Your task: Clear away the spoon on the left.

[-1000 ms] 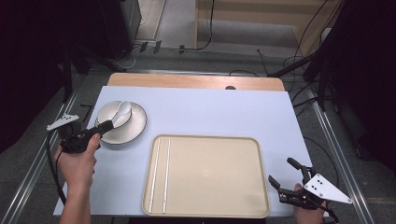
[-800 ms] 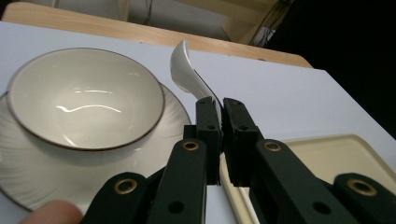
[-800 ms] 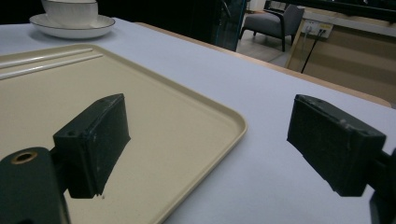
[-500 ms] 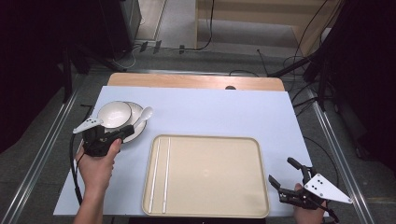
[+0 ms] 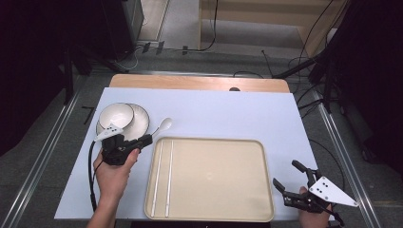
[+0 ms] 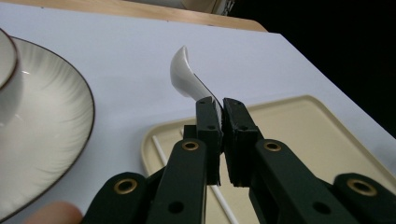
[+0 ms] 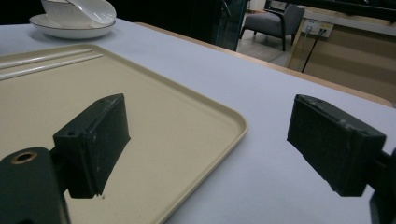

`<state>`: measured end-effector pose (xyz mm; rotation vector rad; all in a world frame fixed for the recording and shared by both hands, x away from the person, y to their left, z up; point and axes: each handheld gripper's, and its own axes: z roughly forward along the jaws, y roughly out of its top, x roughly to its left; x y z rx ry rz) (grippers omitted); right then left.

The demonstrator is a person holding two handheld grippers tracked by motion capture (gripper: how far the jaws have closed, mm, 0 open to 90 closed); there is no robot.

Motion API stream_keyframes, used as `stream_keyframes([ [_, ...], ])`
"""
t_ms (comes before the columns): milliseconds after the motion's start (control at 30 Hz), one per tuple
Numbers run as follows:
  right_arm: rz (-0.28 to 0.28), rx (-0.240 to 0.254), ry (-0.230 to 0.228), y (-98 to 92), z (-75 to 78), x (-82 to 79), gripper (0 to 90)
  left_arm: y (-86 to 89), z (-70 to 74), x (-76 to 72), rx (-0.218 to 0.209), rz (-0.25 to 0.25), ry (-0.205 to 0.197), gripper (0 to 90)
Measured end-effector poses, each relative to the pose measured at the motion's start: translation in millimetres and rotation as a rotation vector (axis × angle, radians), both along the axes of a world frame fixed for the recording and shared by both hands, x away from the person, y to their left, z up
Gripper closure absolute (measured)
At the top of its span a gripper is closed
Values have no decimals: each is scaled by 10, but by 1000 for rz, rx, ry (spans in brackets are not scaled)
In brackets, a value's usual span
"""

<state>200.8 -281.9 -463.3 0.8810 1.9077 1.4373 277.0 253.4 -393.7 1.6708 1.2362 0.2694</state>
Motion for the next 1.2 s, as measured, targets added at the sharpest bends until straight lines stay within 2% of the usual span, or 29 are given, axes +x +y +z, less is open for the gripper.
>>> stream_keyframes([
  [233, -2, 1, -2, -7, 5, -7, 132, -116, -91, -36, 4, -15, 13, 865],
  [300, -4, 0, -4, -10, 7, -8, 132, -191, -139, -45, -4, -22, 13, 865],
  [567, -4, -1, -4, -12, 7, -9, 132, -381, -230, -65, 8, -51, 21, 864],
  [900, -4, -1, -5, -13, 8, -7, 132, -541, -292, -91, 15, -74, 22, 864],
  [1200, -9, -1, -5, -14, 11, -10, 132, -660, -384, -101, 14, -86, 40, 864],
])
